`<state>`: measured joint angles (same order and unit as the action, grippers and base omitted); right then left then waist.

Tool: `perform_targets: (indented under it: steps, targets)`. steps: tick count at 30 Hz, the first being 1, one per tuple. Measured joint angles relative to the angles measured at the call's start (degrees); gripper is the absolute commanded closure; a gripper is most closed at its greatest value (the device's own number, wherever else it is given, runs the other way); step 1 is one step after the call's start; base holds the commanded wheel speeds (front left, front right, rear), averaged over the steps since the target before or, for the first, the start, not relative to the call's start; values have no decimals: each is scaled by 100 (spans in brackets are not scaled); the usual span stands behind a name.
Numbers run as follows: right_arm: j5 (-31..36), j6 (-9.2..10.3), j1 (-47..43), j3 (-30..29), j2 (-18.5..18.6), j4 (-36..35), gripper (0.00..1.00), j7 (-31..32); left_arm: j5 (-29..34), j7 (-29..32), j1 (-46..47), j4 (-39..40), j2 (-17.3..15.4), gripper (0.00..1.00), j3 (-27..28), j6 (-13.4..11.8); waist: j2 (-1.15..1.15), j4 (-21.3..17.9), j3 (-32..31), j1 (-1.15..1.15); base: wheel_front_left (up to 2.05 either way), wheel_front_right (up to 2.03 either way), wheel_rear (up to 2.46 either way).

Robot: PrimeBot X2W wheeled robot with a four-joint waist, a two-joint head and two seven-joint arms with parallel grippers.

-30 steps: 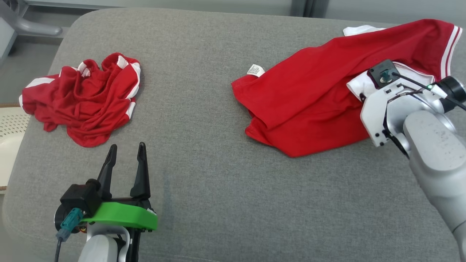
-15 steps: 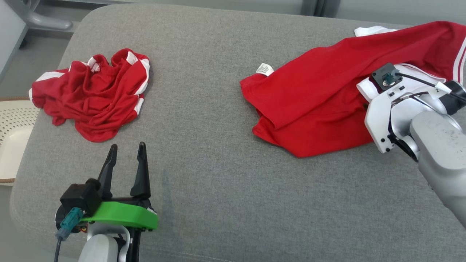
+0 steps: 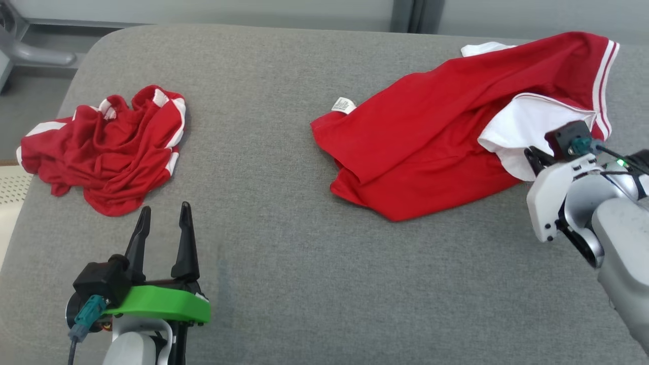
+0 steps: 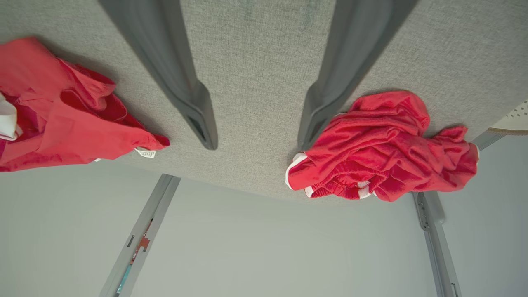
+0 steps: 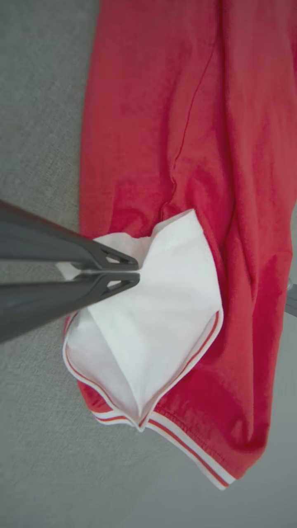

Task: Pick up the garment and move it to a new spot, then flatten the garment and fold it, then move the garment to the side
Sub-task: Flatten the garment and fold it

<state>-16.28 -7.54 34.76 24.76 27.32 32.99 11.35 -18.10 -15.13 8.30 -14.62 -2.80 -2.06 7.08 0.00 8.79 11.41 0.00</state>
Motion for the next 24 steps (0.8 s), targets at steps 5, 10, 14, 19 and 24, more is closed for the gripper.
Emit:
perform_targets:
  steps: [5,10,14,19,24]
  targets:
    - [272,0,-1006,-859,-188,-850,100,52,26,0,-46,4,1,0,54,0,0,-230,-93,0,0,0,0]
    - [572,1,-2173,-1839,-688,-1678,100,343,45,0,-101,12,1,0,56,0,0,-430,-204,0,0,0,0]
    - [786,0,-2836,-2480,-1167,-2083,0,602,55,0,-125,-5,1,0,40,2,0,-550,-306,0,0,0,0]
    - [1109,0,-3277,-2961,-1631,-2529,0,702,59,0,-176,-31,1,0,14,4,0,-646,-445,0,0,0,0]
    - [1256,1,-3355,-3169,-1992,-2952,0,-65,63,0,-255,-57,1,0,16,4,0,-711,-587,0,0,0,0]
